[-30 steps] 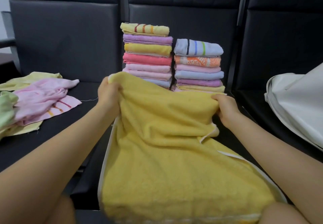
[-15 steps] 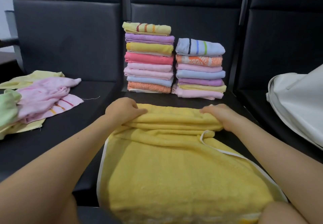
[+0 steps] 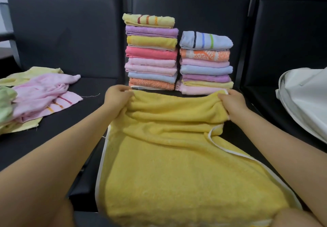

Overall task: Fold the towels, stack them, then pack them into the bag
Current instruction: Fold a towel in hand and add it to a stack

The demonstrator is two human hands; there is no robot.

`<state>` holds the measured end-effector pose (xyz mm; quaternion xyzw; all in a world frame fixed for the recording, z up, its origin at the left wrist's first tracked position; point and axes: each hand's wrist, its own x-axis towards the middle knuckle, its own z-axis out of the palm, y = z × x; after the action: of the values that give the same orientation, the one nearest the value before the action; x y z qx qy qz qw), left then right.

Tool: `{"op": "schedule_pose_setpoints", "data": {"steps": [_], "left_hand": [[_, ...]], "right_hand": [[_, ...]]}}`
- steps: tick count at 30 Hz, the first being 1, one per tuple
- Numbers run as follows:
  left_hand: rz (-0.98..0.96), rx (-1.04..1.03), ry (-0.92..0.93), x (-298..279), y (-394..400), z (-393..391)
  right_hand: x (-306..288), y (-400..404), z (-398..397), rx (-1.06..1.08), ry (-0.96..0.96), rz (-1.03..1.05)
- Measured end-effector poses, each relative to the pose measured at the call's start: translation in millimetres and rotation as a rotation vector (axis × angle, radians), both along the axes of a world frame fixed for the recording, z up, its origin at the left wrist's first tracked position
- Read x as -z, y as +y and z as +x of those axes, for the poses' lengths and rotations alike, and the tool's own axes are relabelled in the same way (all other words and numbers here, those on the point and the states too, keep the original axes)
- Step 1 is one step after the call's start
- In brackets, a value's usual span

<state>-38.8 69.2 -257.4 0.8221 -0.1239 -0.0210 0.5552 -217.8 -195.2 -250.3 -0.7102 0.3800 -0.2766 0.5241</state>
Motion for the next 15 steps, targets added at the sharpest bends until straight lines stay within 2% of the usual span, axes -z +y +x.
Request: {"op": "schedule_pose_setpoints", "data": {"steps": [2,4,7,8,10,13,15], "left_hand": [[-0.045,-0.028,-0.036,-3,-2,0],[0.121,0.017,-0.06,-2,-4,-4],[0.462,0.035,-0.139,1,-1,-11],[0.501,0.038,-0.188,1,0,-14],[0.477,0.092,-0.273,-3,1,-24],[0.493,0.242,-0.37,-9,11,-47],[0.55,0.305,-0.453,-13,23,-60]], "right_hand": [[1,-2,5,0.052,-0.031,0.064],[6,-3,8,0.025,0.103,-0.009],[12,1,4,-0.021,0.36,-0.335],[12,6,2,-0.037,0.373,-0.475],[6,23,-2,-0.109,0.281,-0.675],[-11,60,-6,-0.344,0.156,-0.737],[-19,87,-11,-0.697,0.212,-0.568]]}}
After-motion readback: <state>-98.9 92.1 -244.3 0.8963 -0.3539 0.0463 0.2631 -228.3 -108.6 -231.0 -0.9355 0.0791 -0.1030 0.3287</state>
